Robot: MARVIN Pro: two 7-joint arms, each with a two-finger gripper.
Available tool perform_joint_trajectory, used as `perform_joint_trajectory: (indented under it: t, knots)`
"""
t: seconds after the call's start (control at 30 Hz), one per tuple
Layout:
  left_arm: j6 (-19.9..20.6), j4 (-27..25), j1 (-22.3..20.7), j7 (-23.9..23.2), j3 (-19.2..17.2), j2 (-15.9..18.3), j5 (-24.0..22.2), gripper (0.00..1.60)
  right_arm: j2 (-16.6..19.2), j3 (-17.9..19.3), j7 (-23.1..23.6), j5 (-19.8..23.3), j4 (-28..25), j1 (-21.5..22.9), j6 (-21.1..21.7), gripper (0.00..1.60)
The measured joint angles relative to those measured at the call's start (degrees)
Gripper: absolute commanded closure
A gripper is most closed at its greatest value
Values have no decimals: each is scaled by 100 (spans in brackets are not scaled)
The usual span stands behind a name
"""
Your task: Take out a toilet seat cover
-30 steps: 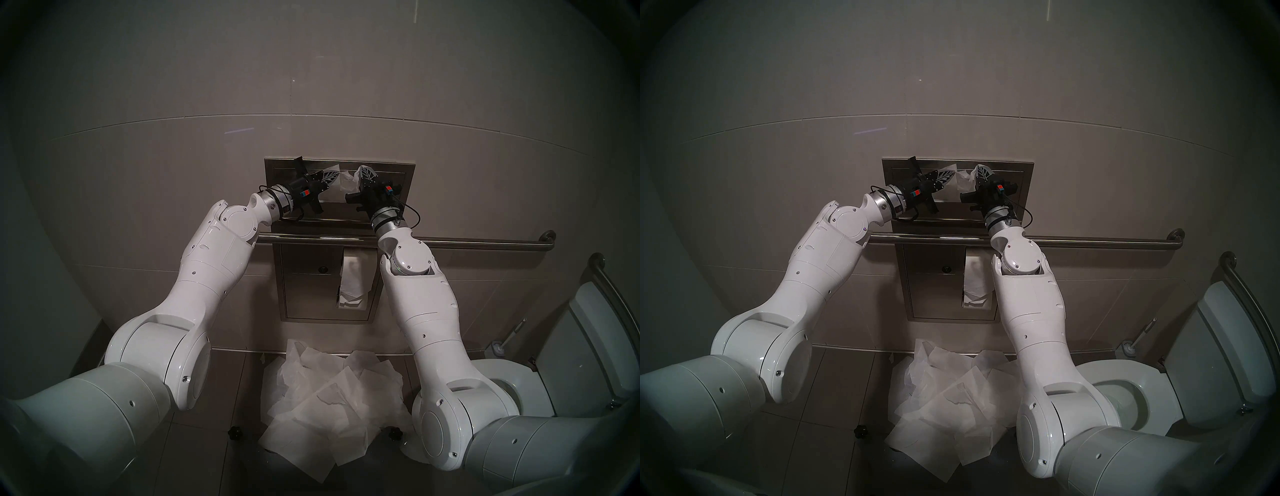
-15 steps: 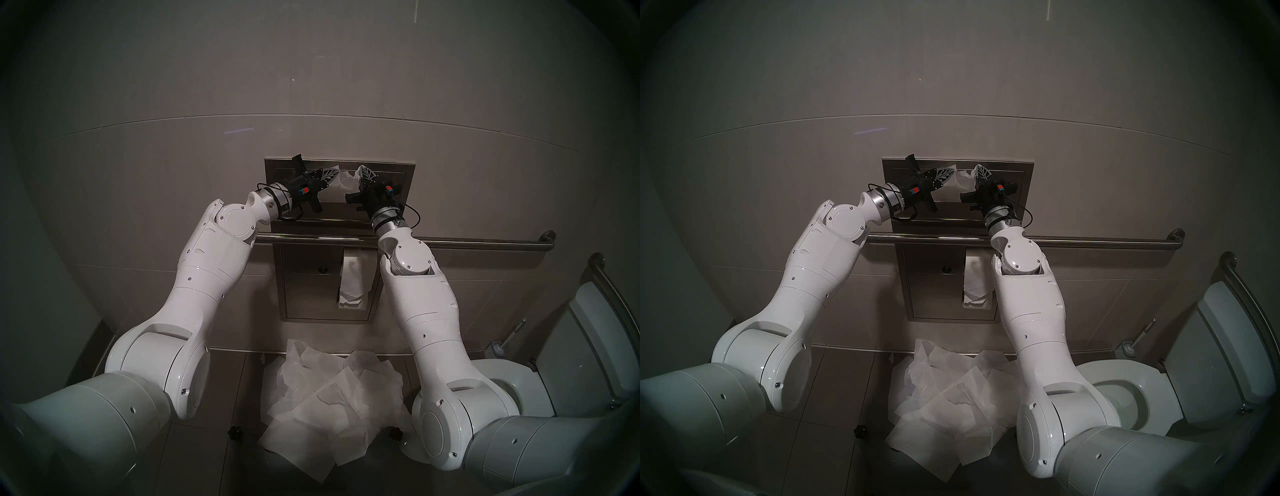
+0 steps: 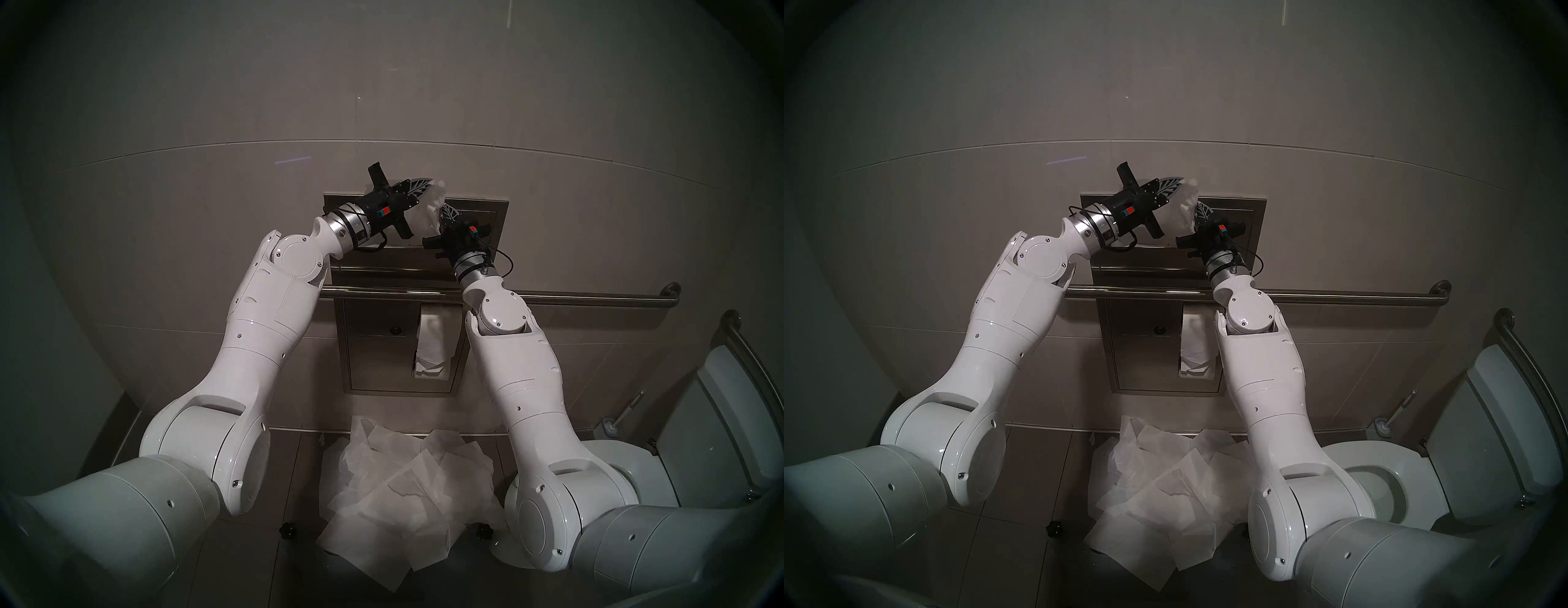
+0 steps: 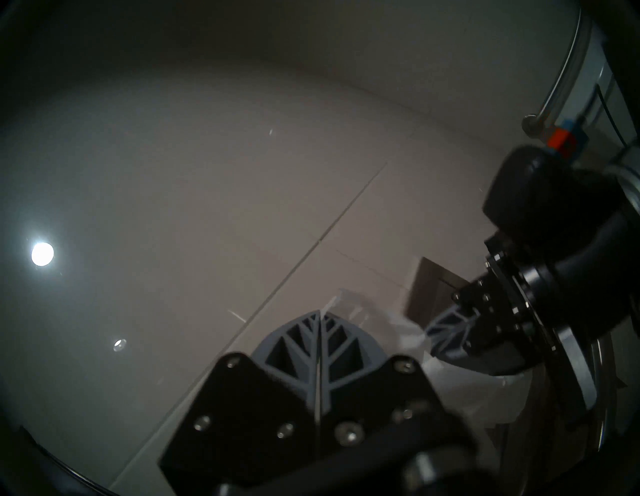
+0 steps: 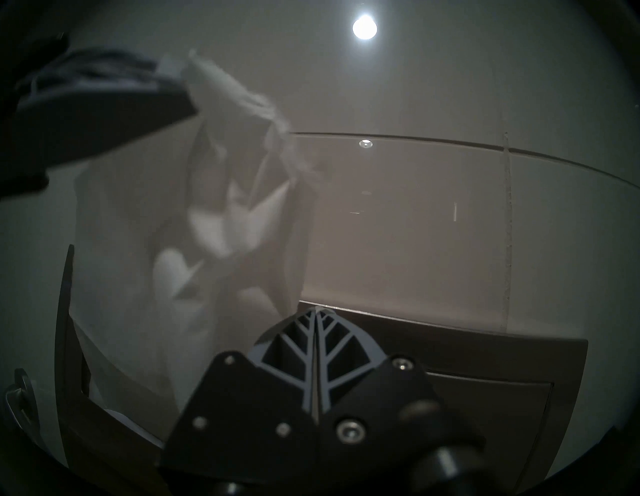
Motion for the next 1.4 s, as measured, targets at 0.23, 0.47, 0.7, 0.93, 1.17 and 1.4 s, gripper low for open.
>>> perform_joint_trajectory:
  t: [0.23, 0.47, 0.7, 0.93, 1.17, 1.4]
  knots:
    - [-24, -142, -2, -16, -24, -49, -90, 160, 64, -168, -216, -453, -222, 209, -95, 160]
    - [-45, -209, -1, -35, -45, -68, -143, 160, 119, -334, -371, -884, -573, 456, -198, 160]
    - [-60, -285, -20, -61, -138, -77, -284, 160, 120, -490, -662, -1439, -640, 611, -146, 160]
    - [-43, -273, -84, -178, -196, -73, -343, 160, 21, -571, -942, -1749, -594, 598, 86, 160]
    - [144, -220, -196, -124, -283, -109, -307, 160, 19, -566, -1101, -1954, -534, 605, 228, 160]
    - [412, -138, -407, 21, -425, -134, -234, 160, 115, -430, -1211, -2096, -437, 671, 338, 160]
